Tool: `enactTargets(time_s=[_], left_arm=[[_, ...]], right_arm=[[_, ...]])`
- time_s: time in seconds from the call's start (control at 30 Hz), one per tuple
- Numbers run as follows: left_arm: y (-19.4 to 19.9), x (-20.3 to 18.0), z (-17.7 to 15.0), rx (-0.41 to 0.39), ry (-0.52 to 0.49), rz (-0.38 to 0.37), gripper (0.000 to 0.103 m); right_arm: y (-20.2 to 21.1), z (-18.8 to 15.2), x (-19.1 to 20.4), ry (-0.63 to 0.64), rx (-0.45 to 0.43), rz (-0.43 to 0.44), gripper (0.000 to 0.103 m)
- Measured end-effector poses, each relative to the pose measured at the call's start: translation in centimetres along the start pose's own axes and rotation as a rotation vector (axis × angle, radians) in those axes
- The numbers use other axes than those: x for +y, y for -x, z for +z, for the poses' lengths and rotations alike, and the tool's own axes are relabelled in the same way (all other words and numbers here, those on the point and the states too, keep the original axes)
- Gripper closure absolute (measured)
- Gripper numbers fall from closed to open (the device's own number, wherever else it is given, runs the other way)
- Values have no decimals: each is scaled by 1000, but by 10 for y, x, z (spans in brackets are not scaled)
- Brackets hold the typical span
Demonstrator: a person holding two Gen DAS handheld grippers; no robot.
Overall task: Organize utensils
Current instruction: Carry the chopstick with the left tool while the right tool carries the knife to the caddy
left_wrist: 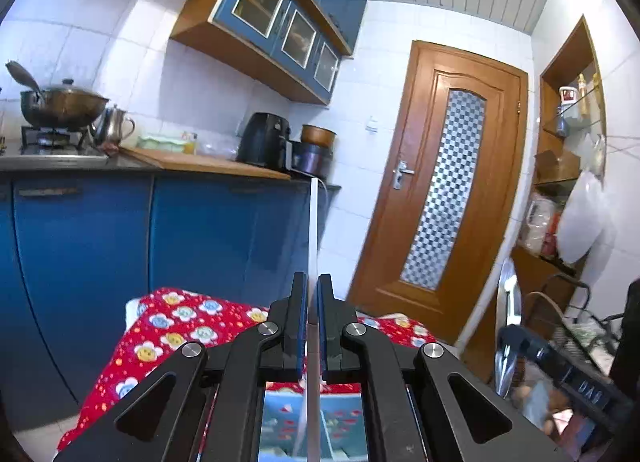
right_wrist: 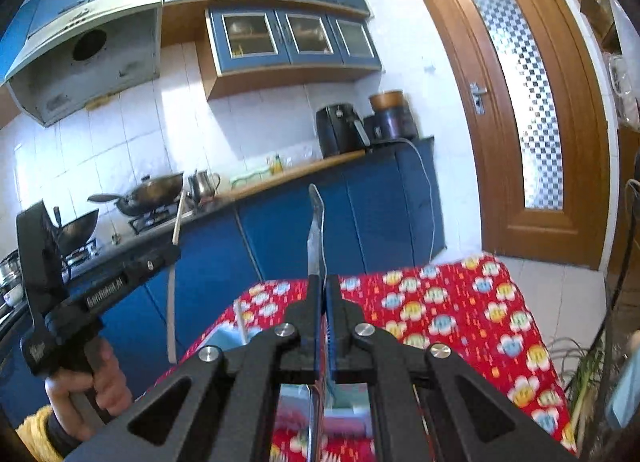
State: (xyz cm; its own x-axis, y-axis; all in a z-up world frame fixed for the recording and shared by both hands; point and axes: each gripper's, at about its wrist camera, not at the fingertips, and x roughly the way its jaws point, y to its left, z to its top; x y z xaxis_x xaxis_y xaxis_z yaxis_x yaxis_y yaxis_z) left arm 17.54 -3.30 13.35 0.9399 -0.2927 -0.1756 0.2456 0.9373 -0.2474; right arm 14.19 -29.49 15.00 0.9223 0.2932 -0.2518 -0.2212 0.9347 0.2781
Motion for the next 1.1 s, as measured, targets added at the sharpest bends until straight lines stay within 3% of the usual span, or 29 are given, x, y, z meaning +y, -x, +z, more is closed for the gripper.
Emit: enactTargets(time_s=[0.37,0.6,1.1], left_arm=[[-33,13,-42,-46,-36,77,98],[-33,14,-55,-75,-72,120,98],[-30,7,-66,-16,-106,116,98]], right_arm=[[-58,-1,-5,19,-98,-8,99],[-79,-22,-7,77,-77,-33,99],[-73,-37,6,144,-11,-4,99]])
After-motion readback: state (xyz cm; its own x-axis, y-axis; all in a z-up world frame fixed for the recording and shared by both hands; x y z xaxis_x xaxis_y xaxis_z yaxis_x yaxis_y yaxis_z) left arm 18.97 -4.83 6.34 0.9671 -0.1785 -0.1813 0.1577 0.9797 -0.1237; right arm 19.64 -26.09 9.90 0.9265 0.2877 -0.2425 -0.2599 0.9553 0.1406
